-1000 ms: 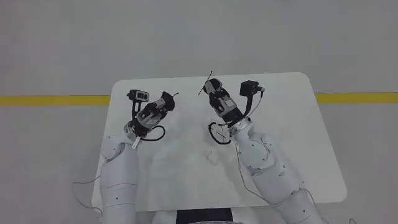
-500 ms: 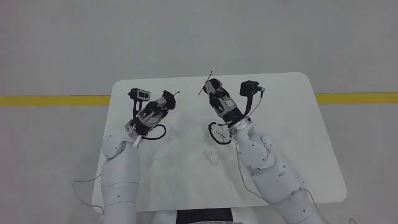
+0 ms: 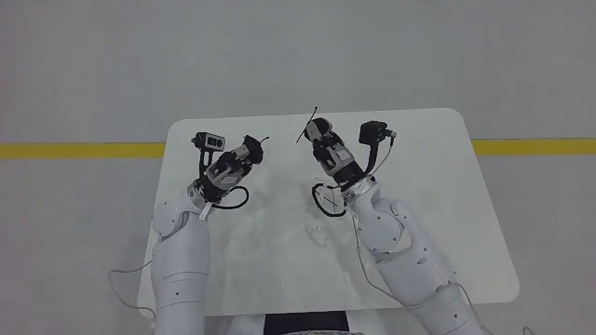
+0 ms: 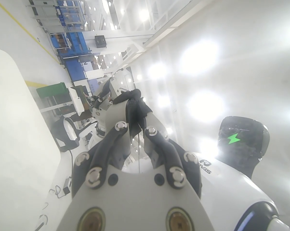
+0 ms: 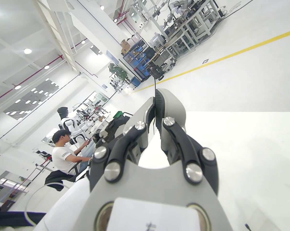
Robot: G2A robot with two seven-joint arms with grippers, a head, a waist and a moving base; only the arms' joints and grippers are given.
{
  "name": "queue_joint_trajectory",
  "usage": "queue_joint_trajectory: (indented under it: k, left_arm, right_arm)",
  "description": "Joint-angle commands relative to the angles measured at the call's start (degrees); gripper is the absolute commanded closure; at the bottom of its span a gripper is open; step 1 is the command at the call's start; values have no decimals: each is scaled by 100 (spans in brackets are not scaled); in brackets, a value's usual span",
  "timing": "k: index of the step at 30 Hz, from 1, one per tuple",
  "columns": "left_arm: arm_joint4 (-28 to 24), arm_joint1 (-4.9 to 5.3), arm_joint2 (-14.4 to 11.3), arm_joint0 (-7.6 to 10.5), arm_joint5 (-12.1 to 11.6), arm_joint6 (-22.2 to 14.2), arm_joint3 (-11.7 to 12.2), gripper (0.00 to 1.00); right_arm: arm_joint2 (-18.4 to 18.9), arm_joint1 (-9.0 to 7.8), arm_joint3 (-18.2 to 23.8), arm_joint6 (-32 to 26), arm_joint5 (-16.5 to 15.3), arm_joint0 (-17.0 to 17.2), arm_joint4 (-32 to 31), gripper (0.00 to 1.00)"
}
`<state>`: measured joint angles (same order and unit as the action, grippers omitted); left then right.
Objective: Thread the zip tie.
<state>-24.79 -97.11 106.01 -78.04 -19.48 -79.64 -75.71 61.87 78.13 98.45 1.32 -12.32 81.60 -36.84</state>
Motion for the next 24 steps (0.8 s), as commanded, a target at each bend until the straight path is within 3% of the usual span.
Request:
queue_joint_trajectory:
  k: [1, 4, 6, 14, 24]
  left_arm:
    - [0, 0, 0, 0, 0, 0, 0, 100]
    - [0, 0, 0, 0, 0, 0, 0, 100]
    - [0, 0, 0, 0, 0, 0, 0, 100]
    - [0, 0, 0, 0, 0, 0, 0, 100]
    - [0, 0, 0, 0, 0, 0, 0, 100]
  right_arm:
    - [-22, 5, -34, 57, -62, -45, -92, 100]
    - [-117, 32, 51, 197, 52, -113, -246, 100]
    - [-246, 44, 129, 219, 197, -179, -676, 100]
    - [-607, 149, 74, 438, 601, -328, -879, 100]
    - [-679, 175, 46, 432, 659, -354, -918, 100]
